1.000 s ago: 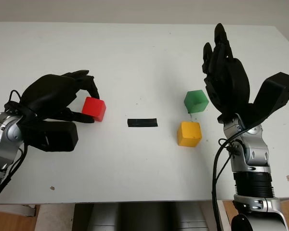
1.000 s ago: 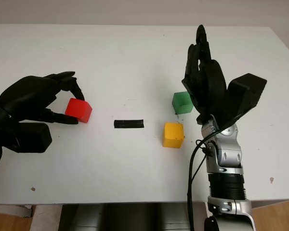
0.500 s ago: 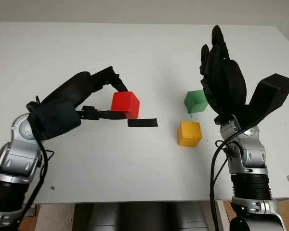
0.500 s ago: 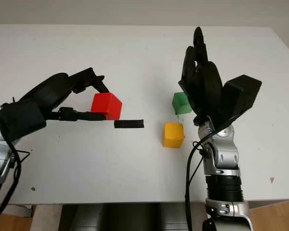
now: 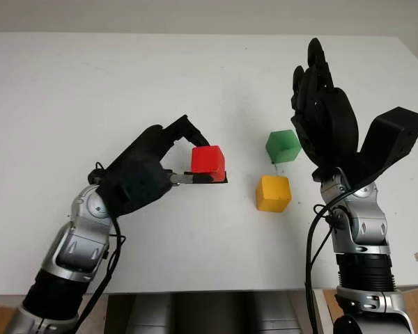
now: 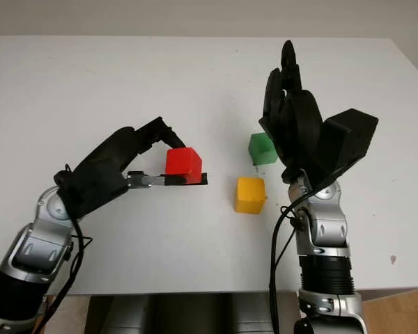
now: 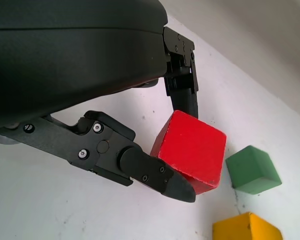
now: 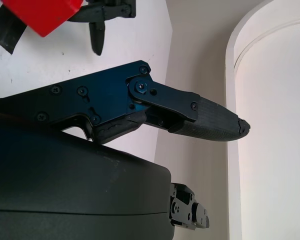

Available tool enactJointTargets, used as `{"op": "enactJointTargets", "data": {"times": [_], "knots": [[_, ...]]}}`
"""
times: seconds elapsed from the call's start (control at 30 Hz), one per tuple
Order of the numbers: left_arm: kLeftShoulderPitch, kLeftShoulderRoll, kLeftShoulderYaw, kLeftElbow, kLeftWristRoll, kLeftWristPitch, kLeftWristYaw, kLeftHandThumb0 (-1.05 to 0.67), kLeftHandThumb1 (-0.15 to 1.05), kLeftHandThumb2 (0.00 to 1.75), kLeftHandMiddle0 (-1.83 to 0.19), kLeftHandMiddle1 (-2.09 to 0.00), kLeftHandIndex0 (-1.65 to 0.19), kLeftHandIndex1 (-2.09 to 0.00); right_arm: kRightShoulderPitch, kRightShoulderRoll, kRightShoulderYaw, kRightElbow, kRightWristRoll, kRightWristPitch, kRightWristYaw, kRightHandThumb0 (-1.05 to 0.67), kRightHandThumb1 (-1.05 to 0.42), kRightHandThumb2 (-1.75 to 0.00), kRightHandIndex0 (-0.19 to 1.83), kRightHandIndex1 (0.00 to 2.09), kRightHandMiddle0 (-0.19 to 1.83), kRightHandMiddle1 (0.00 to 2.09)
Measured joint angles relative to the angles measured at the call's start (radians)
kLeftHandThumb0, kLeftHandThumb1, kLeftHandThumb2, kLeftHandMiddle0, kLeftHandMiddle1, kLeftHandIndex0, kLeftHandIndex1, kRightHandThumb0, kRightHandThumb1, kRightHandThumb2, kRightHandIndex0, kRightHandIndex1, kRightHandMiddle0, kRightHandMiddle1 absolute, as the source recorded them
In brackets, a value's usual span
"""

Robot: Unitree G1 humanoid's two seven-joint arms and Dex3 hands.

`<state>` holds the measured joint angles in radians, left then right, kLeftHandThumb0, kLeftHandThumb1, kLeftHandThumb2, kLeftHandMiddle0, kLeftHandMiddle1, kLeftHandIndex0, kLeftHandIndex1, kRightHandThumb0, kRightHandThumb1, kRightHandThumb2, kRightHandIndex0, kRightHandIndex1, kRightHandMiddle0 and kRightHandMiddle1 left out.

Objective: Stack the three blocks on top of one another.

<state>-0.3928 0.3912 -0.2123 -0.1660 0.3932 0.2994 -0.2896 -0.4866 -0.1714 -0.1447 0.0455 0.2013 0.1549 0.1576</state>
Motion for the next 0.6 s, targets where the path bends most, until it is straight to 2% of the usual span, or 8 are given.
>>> {"op": "enactJointTargets", "data": {"times": [0.13, 0.3, 0.47, 0.6], "knots": [[-0.011, 0.000, -0.061, 0.003, 0.134, -0.007, 0.044, -0.28, 1.05, 0.06, -0.22, -0.07, -0.12, -1.92, 0.000, 0.001, 0.001, -0.002, -0.001, 0.000, -0.008, -0.73, -1.05, -0.72, -0.19, 0.00, -0.19, 0.00], [-0.018, -0.016, -0.104, 0.033, 0.243, -0.033, 0.107, -0.25, 1.04, 0.05, -0.24, -0.07, -0.14, -1.91, 0.001, 0.002, 0.002, -0.008, -0.002, 0.000, -0.017, -0.73, -1.05, -0.71, -0.19, 0.00, -0.19, 0.00], [-0.026, -0.021, -0.113, 0.072, 0.291, -0.065, 0.130, -0.25, 1.04, 0.05, -0.23, -0.06, -0.15, -2.03, 0.002, 0.003, 0.002, -0.009, 0.000, 0.002, -0.020, -0.73, -1.05, -0.71, -0.19, 0.00, -0.19, 0.00], [-0.032, -0.021, -0.113, 0.085, 0.303, -0.080, 0.131, -0.25, 1.04, 0.05, -0.23, -0.06, -0.12, -2.00, 0.003, 0.005, 0.002, -0.009, 0.000, 0.002, -0.021, -0.73, -1.05, -0.72, -0.19, 0.00, -0.19, 0.00]]}}
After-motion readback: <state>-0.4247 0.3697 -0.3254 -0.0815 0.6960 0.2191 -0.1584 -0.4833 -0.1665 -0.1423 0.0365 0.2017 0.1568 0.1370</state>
